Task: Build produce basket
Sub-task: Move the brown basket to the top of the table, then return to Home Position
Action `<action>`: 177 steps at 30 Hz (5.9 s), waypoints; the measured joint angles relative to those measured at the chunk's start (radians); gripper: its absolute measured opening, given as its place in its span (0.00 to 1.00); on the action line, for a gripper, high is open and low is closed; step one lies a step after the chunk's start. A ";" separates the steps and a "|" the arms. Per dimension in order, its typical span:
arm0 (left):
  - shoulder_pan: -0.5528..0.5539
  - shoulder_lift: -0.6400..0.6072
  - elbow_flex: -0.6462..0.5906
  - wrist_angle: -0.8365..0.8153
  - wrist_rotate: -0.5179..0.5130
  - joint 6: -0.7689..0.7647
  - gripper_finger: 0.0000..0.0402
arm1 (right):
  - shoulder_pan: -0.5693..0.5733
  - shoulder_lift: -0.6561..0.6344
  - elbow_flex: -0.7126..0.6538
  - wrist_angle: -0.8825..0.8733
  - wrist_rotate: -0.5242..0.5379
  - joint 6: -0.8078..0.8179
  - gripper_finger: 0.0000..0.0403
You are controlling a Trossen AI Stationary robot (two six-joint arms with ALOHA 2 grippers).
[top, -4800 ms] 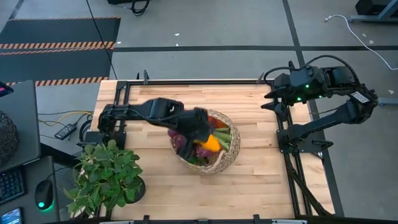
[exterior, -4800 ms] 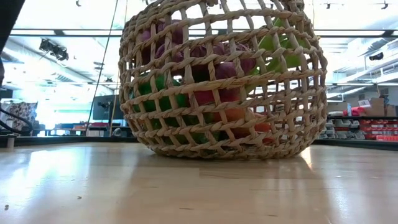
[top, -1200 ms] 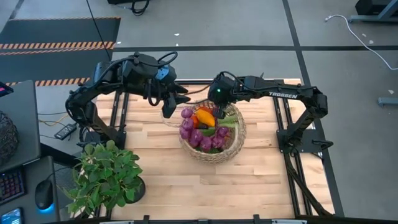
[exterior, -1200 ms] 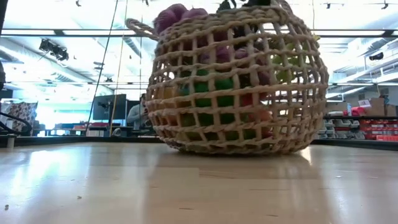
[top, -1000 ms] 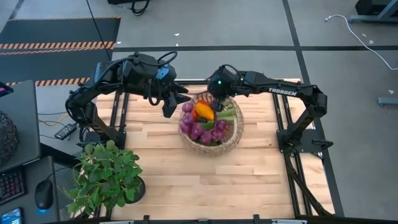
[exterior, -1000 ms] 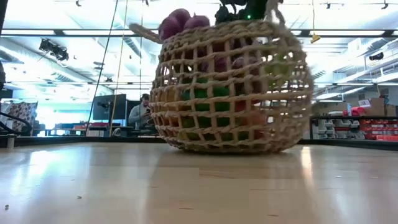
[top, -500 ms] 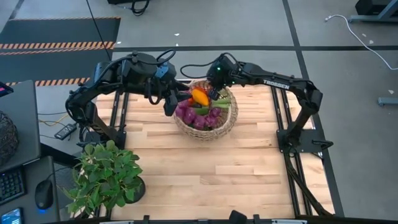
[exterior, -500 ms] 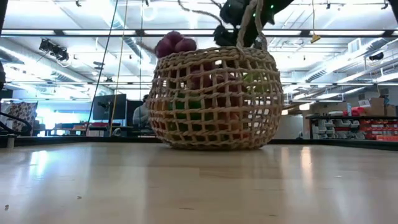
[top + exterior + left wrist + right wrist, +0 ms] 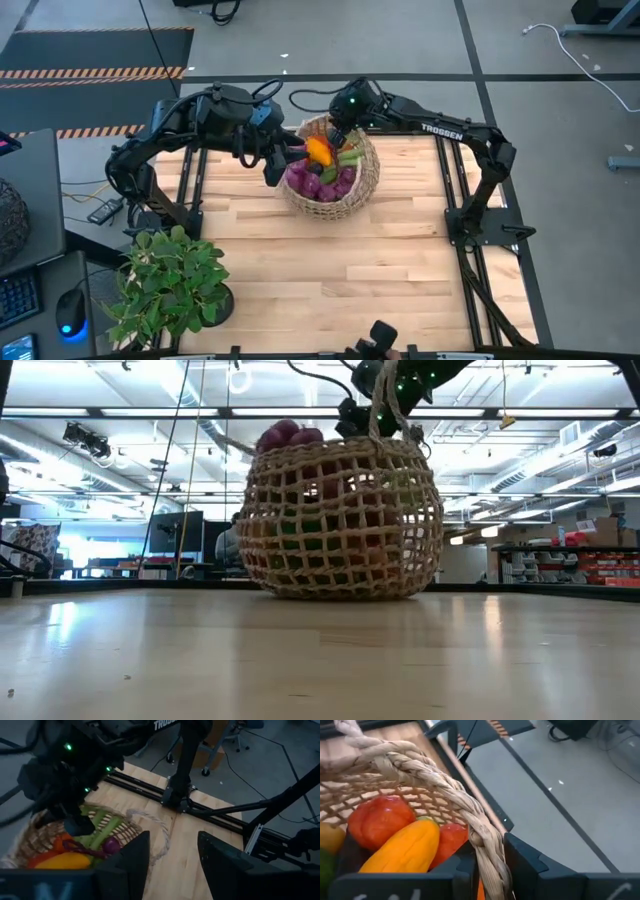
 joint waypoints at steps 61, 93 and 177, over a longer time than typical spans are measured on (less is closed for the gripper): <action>0.179 -0.082 -0.274 0.210 0.116 0.112 0.18 | -0.105 -0.409 0.077 -0.454 -0.408 0.185 0.49; 0.007 -0.989 -1.763 1.245 -0.210 -0.331 0.00 | -0.114 -1.217 -0.810 0.079 -0.484 0.729 0.02; -0.046 -1.628 -2.346 1.228 -0.189 0.520 0.08 | 0.390 -1.535 -1.511 0.345 -0.008 0.248 0.06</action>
